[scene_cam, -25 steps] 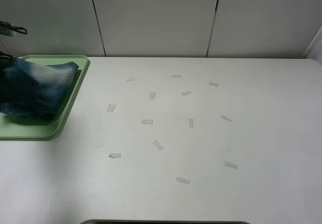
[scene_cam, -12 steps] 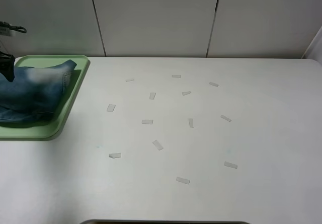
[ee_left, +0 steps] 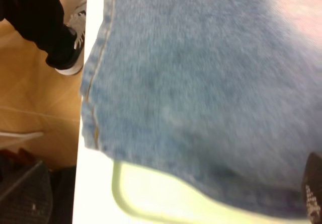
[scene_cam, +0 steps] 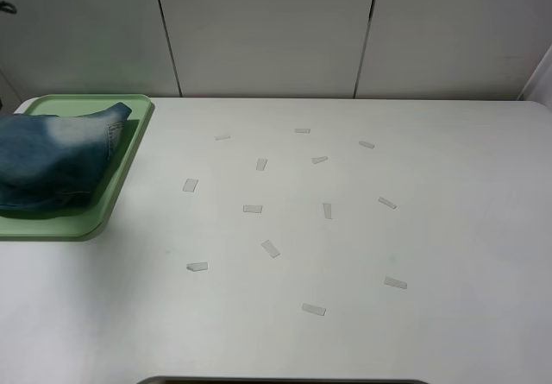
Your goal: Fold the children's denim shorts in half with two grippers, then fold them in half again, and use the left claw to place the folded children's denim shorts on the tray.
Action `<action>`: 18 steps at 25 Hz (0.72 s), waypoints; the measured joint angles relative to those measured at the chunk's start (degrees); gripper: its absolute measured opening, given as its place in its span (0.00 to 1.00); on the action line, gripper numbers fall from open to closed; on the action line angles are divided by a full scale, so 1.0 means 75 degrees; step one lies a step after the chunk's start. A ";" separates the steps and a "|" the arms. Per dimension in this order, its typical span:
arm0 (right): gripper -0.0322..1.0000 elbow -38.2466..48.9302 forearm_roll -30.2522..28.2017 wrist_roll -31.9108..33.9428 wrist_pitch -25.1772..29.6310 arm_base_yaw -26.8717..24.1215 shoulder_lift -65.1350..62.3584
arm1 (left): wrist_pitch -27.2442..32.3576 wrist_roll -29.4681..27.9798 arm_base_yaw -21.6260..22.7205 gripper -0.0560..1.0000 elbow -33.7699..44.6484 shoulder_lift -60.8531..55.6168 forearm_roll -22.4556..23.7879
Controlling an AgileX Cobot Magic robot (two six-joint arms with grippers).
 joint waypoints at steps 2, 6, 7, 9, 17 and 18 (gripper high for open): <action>0.70 0.0000 0.0000 0.0000 0.0000 0.0000 0.0000 | 0.0362 0.0000 0.0000 0.99 0.0000 -0.0355 -0.0070; 0.70 0.0000 0.0000 0.0000 0.0000 0.0000 0.0000 | 0.1078 0.0000 0.0000 0.99 0.0000 -0.1135 -0.0181; 0.70 0.0000 0.0000 0.0000 0.0000 0.0000 0.0000 | 0.1239 0.0000 0.0000 0.99 0.0000 -0.1345 -0.0243; 0.70 0.0000 0.0000 0.0000 0.0000 0.0000 0.0000 | 0.1384 0.0000 0.0000 0.99 0.0000 -0.1556 -0.0350; 0.70 0.0000 0.0000 0.0000 -0.0002 0.0000 0.0000 | 0.2132 0.0434 0.0000 0.99 0.0002 -0.3210 -0.1275; 0.70 0.0000 0.0000 0.0000 -0.0002 0.0000 0.0000 | 0.2135 0.0452 0.0000 0.99 0.0019 -0.3393 -0.1369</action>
